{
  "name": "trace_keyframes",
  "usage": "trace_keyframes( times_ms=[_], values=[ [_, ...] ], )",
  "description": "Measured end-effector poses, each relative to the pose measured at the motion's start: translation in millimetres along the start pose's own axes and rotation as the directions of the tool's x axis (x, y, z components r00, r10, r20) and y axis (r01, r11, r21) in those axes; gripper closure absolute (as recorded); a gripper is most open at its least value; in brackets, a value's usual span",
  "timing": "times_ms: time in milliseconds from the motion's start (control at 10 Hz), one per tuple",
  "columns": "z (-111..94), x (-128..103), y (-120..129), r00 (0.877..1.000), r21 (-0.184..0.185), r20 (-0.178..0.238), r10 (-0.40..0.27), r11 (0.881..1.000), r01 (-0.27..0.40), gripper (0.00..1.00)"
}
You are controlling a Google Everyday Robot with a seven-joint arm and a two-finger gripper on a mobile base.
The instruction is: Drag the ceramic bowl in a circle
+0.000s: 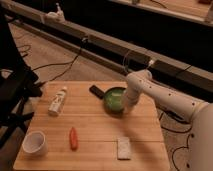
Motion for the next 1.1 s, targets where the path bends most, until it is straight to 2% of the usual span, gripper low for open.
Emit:
trace_keyframes(
  times_ms=[100,200,300,500,700,800,900,1100],
  values=[
    [-3,-1,16,1.0,-0.015,0.023,0.017,1.0,-0.017,1.0],
    [-6,9,27,0.998,-0.022,0.024,0.055,0.998,-0.054,1.0],
    [-9,25,33,0.996,-0.022,0.007,0.093,0.995,-0.093,1.0],
    [-19,73,38,0.983,-0.003,-0.061,0.173,0.985,-0.174,1.0],
    [-27,102,17,0.974,0.03,-0.127,0.186,0.982,-0.184,1.0],
    [-27,101,2,0.976,0.044,-0.139,0.169,0.985,-0.164,1.0],
    [-25,88,-17,0.982,0.058,-0.132,0.136,0.99,-0.129,1.0],
    [-16,50,-34,0.994,0.055,-0.083,0.07,0.996,-0.066,1.0]
  ],
)
